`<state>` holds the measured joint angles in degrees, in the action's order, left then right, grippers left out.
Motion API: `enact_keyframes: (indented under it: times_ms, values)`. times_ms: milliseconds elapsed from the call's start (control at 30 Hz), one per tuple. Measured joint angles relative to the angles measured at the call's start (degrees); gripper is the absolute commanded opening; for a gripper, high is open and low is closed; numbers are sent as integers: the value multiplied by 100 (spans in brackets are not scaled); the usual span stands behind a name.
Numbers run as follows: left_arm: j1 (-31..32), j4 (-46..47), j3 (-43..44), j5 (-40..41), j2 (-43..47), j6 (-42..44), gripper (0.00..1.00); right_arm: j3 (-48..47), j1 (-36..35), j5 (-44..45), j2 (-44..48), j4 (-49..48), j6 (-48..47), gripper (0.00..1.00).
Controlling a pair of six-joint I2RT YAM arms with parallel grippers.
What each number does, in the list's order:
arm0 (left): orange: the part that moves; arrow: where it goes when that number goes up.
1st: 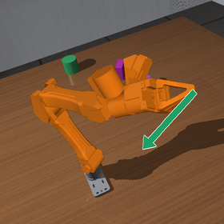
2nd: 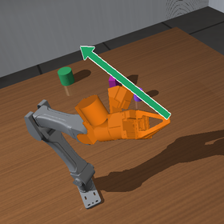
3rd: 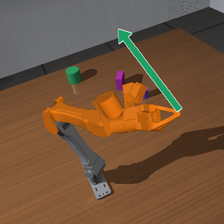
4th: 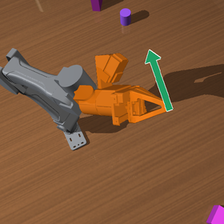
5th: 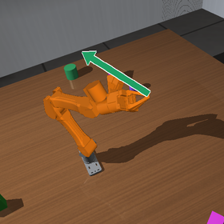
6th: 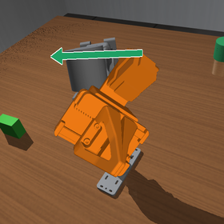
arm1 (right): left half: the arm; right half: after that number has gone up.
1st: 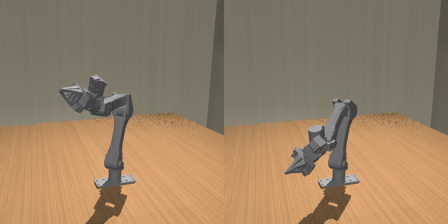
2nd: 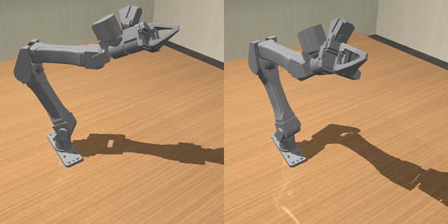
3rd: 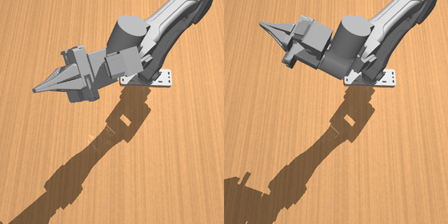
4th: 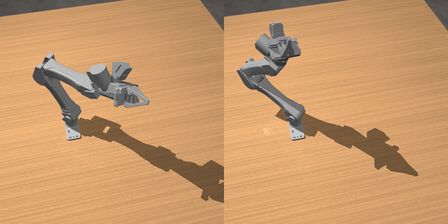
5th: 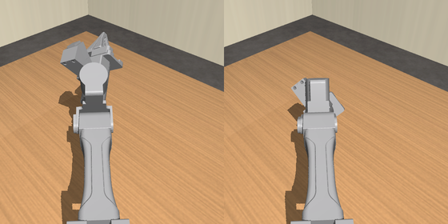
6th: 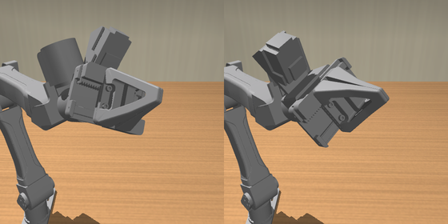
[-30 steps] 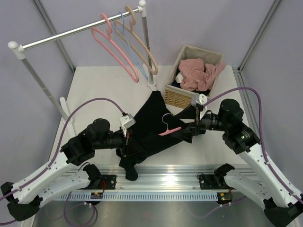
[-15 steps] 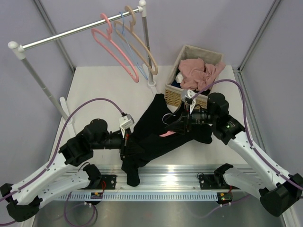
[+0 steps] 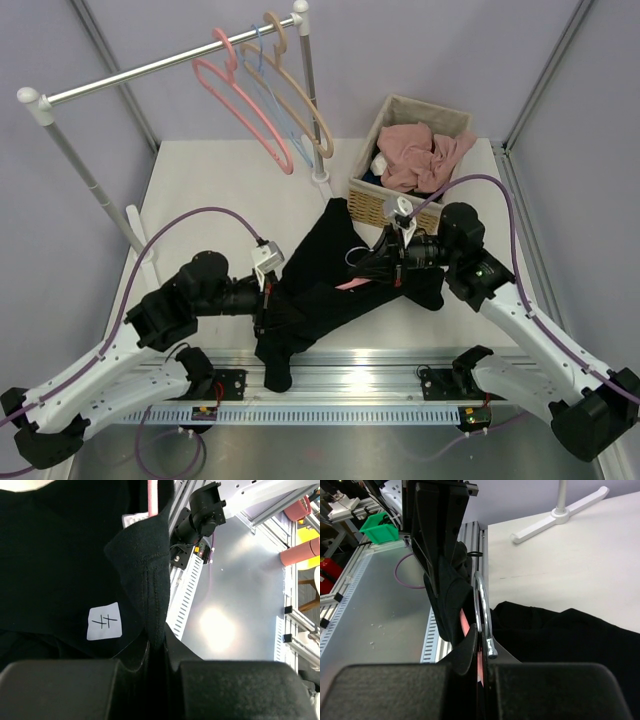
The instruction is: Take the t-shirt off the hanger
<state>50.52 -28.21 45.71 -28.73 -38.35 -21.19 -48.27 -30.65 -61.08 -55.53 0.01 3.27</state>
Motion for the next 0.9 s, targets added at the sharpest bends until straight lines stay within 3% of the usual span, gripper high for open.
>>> enact_keyframes:
  times_ms: [33,100,167,200,333,467,600,733,867,900]
  values:
    - [0,-9,0,-4,0,7,0,48,2,-24,31,-85,55,0]
    - [0,-20,0,-17,0,24,32,162,7,-68,120,-251,157,0]
    - [9,101,7,-61,0,20,56,308,7,-72,245,-483,234,0]
    - [13,184,31,-76,0,-33,76,393,4,-63,332,-595,282,0]
    - [15,387,142,-79,35,-109,95,520,0,146,732,-802,505,0]
    - [15,354,197,-42,240,-105,97,328,2,424,1126,-660,619,0]
    - [17,168,361,-37,529,-87,95,-133,2,603,1412,-269,640,0]
    - [17,68,544,-37,743,-92,84,-708,0,881,1576,251,586,0]
    - [20,68,605,-7,791,-175,0,-1049,0,1158,1602,680,490,0]
    - [22,55,605,35,785,-177,0,-1067,0,1241,1602,758,463,0]
